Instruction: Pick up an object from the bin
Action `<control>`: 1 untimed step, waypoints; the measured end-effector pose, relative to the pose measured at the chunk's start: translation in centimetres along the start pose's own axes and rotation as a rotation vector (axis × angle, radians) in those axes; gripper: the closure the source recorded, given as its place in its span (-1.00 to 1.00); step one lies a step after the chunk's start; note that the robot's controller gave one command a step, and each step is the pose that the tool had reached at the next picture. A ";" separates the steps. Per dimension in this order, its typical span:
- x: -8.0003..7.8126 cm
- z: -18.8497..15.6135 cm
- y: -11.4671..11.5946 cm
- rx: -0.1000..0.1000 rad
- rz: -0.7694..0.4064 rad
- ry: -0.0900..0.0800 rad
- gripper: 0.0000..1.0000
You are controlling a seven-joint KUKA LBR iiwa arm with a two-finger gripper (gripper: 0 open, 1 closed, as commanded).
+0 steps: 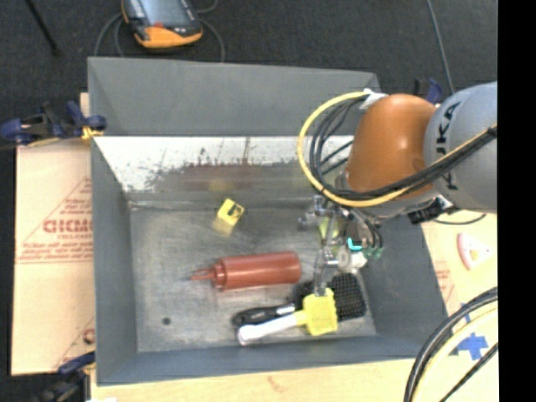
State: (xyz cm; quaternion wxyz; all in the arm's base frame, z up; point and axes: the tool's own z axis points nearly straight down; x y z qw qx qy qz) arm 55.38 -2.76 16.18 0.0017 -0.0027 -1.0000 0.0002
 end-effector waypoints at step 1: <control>-0.2 -0.4 0.0 0.001 -0.001 -0.008 -1.00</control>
Offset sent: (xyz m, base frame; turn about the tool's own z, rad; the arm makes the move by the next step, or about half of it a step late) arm -0.0048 0.0068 -0.0918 -0.1152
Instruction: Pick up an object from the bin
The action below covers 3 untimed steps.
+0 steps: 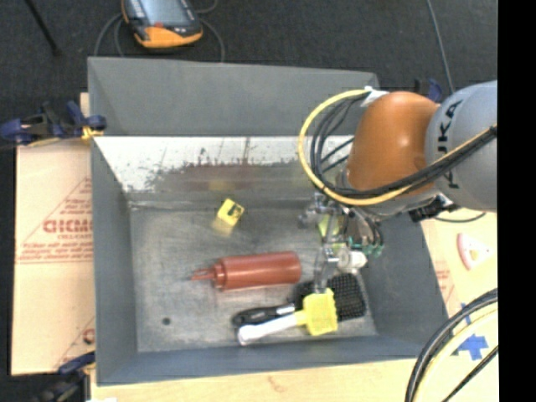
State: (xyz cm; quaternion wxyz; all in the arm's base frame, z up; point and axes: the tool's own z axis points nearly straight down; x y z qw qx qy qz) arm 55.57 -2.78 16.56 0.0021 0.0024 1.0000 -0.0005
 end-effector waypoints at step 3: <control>-2.1 9.0 0.5 -0.001 -0.007 -0.006 1.00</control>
Offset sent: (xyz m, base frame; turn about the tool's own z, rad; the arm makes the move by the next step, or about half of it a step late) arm -0.0128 0.0129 -0.0956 0.1101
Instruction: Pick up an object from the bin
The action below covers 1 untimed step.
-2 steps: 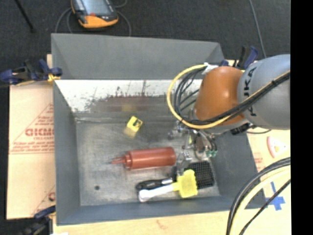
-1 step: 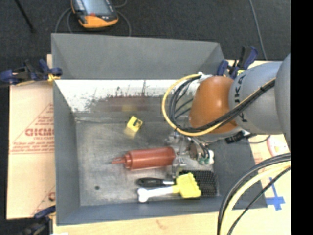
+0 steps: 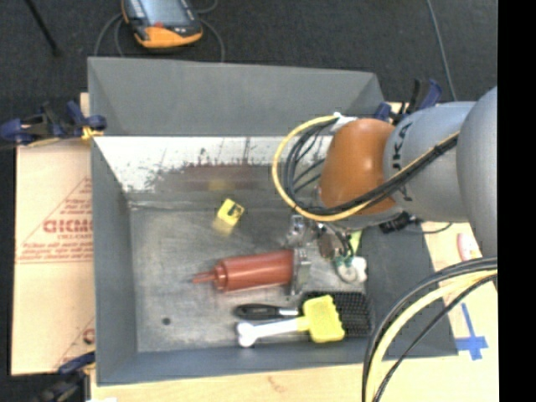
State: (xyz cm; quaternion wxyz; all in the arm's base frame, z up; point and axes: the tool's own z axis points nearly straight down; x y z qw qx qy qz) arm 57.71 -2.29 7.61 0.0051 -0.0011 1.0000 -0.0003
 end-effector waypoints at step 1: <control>0.0 0.0 0.0 0.000 -0.001 0.000 1.00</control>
Offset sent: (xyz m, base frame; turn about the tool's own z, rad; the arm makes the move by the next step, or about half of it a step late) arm 0.0031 0.0335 0.1549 -0.0214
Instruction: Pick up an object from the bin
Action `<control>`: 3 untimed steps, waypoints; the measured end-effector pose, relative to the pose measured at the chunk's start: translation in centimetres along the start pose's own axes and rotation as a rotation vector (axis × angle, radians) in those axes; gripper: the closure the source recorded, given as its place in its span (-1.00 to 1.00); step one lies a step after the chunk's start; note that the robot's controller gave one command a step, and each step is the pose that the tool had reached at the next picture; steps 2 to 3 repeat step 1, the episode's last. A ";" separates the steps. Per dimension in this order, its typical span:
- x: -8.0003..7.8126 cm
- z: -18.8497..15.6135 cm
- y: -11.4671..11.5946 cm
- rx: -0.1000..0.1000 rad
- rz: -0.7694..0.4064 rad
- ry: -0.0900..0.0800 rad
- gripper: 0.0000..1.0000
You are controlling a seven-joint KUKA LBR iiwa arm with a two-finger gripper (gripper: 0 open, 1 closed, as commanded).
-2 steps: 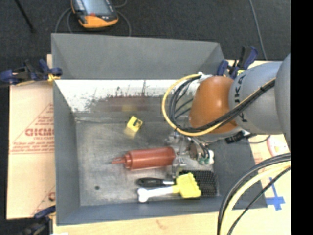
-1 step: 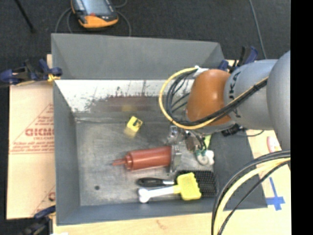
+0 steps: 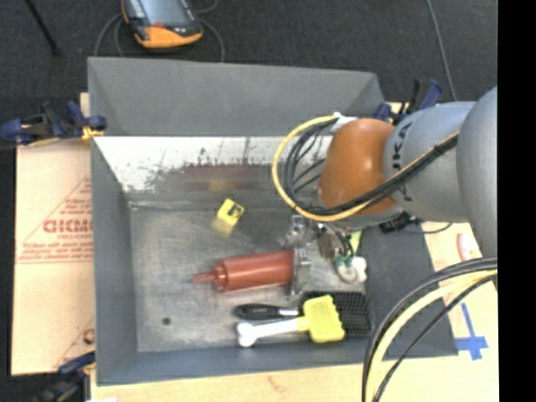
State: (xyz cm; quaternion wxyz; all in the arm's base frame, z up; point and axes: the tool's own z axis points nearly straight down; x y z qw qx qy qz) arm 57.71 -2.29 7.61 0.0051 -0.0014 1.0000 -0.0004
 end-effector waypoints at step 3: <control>-0.6 -15.6 3.2 -0.001 -0.024 0.004 1.00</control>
Offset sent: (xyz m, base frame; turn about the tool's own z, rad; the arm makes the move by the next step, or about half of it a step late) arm 0.0000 0.0000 0.0000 0.0000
